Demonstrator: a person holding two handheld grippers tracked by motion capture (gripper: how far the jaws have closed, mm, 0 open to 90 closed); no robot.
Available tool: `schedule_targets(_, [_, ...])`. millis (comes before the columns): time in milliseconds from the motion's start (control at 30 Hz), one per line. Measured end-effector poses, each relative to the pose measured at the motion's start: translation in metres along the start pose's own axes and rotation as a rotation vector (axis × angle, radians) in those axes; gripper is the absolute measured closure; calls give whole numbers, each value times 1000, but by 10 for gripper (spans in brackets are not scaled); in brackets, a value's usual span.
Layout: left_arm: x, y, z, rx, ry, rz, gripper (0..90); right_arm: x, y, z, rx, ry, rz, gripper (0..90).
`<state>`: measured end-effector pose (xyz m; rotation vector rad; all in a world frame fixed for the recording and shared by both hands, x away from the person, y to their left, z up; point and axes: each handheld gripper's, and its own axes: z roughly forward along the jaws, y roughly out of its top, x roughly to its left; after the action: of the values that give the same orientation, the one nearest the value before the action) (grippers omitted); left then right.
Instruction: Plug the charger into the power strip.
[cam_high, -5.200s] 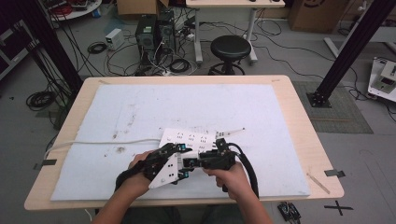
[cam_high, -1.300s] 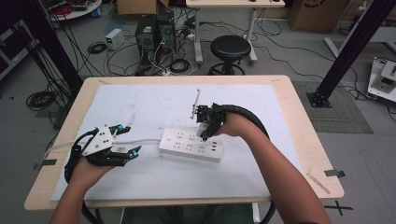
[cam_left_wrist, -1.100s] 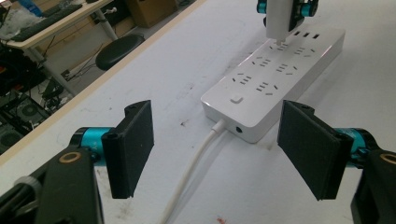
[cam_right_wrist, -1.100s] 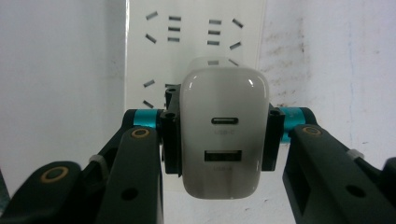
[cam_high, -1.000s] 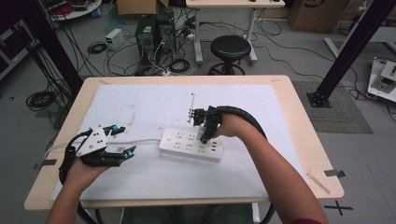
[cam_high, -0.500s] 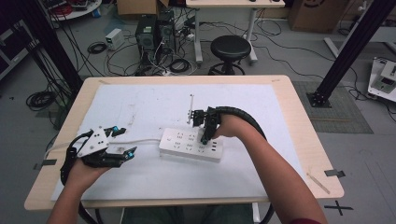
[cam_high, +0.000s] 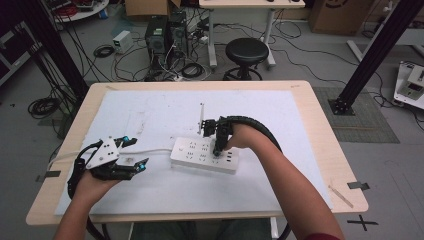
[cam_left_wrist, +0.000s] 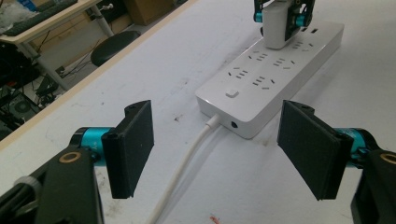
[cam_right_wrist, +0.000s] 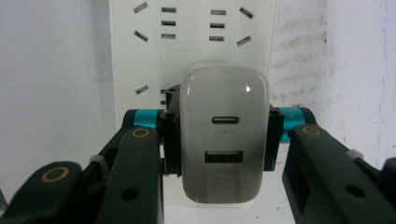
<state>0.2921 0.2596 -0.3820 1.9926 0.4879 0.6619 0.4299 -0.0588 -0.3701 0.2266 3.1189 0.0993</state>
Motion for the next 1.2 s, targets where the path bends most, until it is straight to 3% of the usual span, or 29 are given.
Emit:
schedule_targets(67, [0,0,1,3,1,4,271,-2,0,0,6,3,-11,636])
schedule_targets(133, [1,1,1,1,4,2,271,-1,0,0,7,8,12,636])
schedule_targets(267, [1,2,2,-7,9,3,271,5,6,5,51,-41,2,638])
schedule_targets(500, [-4,4,4,-4,-11,11,271,6,3,5,33,-38,27,626])
schedule_targets(533, [-4,3,4,-3,-12,9,271,5,1,5,18,-33,28,583])
schedule_targets(567, [-3,3,4,-1,-14,12,271,5,-1,3,-8,-27,46,488])
schedule_targets(600, [-3,3,4,-2,-15,10,271,5,-5,-1,-48,-19,88,468])
schedule_targets(667, [-1,3,3,-2,-13,8,271,5,-14,-10,-129,-2,113,460])
schedule_targets(833, [3,9,4,-10,-15,18,271,9,-40,-29,-332,-15,198,374])
schedule_targets(900, [2,12,6,-10,-23,19,271,10,-51,-34,-450,47,241,353])
schedule_targets(933, [2,13,7,-10,-26,25,271,11,-56,-35,-496,42,252,344])
schedule_targets(1133, [0,17,9,-17,-45,30,271,20,-76,-36,-670,21,303,270])
schedule_targets(1200, [1,17,8,-17,-49,33,271,23,-80,-34,-687,15,331,230])
